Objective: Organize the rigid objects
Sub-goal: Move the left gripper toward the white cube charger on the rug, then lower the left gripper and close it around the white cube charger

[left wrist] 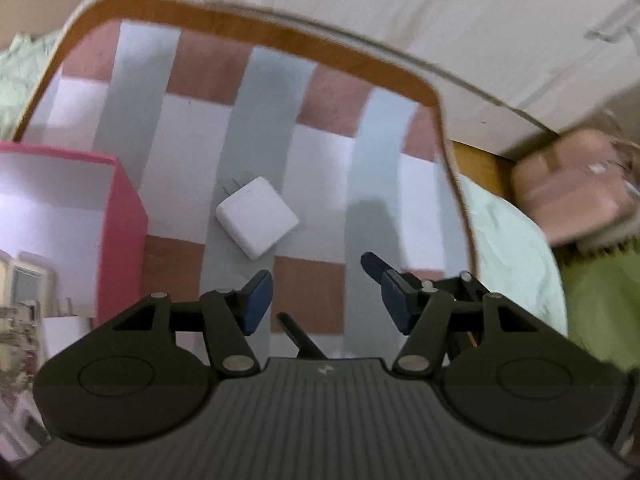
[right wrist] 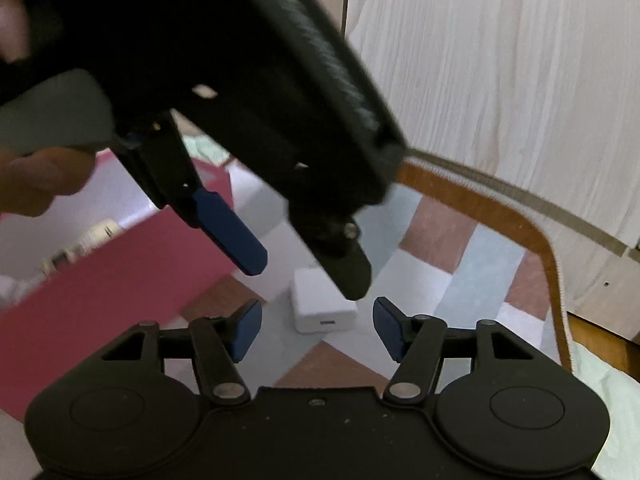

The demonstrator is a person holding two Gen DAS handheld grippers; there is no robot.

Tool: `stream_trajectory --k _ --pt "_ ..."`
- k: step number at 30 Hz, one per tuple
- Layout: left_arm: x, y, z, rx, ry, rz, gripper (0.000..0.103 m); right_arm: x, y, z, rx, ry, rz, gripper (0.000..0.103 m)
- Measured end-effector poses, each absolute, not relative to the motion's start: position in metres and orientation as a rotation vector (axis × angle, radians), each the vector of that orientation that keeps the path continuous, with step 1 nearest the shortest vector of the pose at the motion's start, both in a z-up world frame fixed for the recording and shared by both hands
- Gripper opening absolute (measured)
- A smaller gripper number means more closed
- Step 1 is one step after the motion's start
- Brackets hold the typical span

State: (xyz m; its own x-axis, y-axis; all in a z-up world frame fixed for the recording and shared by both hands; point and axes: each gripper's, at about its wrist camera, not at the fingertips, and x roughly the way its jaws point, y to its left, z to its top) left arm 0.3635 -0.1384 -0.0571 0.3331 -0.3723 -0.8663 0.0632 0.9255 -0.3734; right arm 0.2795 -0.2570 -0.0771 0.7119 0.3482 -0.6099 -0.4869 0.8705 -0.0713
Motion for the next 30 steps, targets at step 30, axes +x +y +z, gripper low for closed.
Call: stream_trajectory --k 30 --pt "0.361 -0.135 -0.131 -0.518 1.249 -0.259 0.054 0.271 -0.268 -0.134 -0.061 0.79 0.268 0.06"
